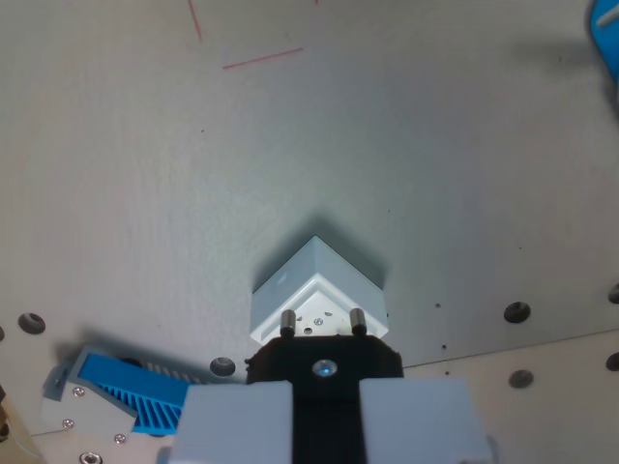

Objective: Move above the white socket

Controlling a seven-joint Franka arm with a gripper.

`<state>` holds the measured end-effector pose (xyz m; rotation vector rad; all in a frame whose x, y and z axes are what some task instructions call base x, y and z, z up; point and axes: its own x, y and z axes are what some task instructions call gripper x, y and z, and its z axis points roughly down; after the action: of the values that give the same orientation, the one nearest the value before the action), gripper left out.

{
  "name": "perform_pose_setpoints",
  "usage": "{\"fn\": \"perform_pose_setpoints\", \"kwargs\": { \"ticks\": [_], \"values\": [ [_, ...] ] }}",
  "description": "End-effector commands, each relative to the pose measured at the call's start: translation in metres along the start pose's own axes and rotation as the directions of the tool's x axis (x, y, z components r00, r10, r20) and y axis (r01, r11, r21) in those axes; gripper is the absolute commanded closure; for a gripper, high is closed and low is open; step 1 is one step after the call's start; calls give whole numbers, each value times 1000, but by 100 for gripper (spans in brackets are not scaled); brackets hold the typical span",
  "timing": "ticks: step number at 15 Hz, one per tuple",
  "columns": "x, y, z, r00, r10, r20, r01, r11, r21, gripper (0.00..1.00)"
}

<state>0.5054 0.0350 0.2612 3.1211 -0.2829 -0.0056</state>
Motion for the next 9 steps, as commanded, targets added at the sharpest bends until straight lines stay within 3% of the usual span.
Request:
{"fn": "perform_pose_setpoints", "kwargs": {
  "ticks": [1,9],
  "values": [
    [0,0,0,1000,0,0,0,1000,0,100],
    [-1,0,1,1000,-27,-1,27,1000,0,100]
  ]
}}
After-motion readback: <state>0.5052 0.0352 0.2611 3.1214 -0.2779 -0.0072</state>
